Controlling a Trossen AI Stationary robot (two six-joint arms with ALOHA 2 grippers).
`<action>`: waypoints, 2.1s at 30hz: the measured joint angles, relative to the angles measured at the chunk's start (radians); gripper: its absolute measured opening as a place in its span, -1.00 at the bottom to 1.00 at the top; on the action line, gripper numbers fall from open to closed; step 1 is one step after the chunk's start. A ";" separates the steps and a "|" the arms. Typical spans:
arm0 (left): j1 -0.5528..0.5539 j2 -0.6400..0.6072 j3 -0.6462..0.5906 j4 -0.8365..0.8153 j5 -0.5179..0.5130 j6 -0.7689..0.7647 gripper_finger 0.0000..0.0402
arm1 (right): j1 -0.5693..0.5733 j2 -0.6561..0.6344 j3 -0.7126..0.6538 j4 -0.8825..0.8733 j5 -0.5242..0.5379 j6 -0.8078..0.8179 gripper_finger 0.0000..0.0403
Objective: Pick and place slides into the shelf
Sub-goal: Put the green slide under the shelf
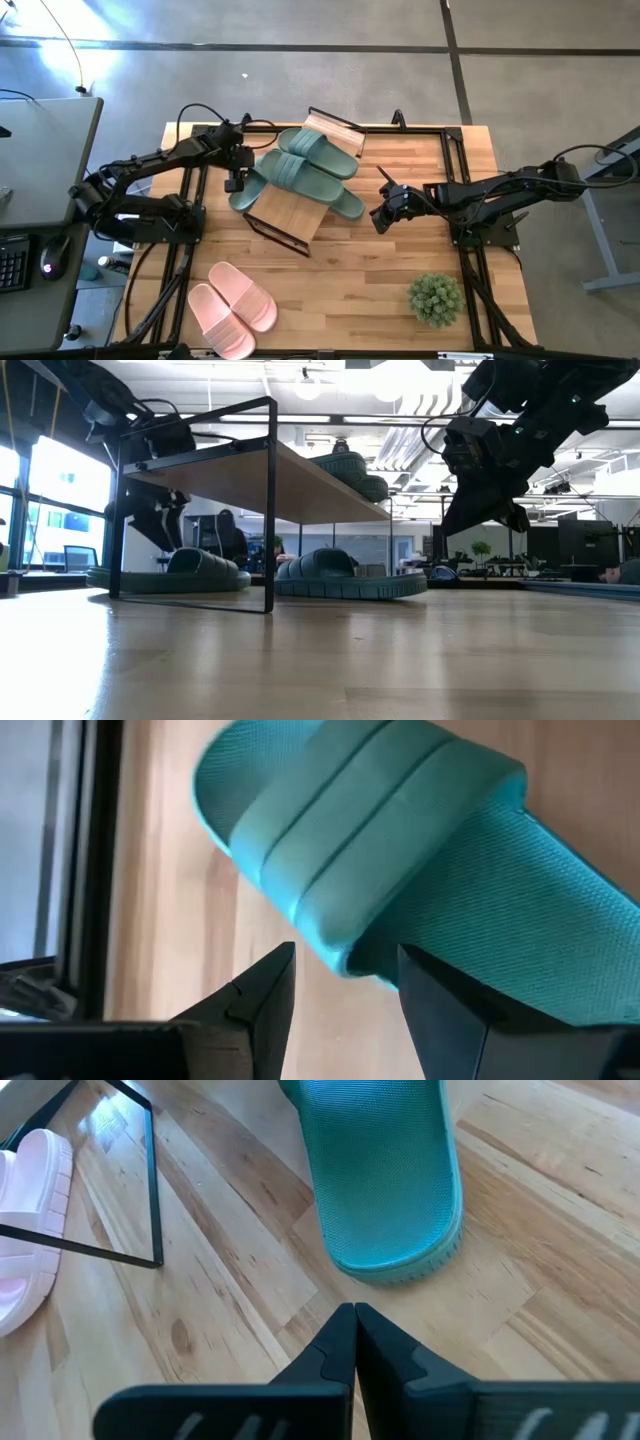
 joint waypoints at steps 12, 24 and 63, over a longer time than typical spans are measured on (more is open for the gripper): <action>0.000 0.098 0.000 0.117 -0.026 -0.071 -0.20 | 0.000 0.000 0.000 0.000 0.000 -0.002 -1.00; 0.000 0.116 0.000 0.160 -0.045 -0.071 -0.52 | 0.000 0.000 0.000 -0.002 0.000 -0.008 -1.00; 0.105 -0.228 0.019 0.152 -0.070 -0.351 -1.00 | -0.002 0.000 0.000 0.000 0.000 -0.033 -1.00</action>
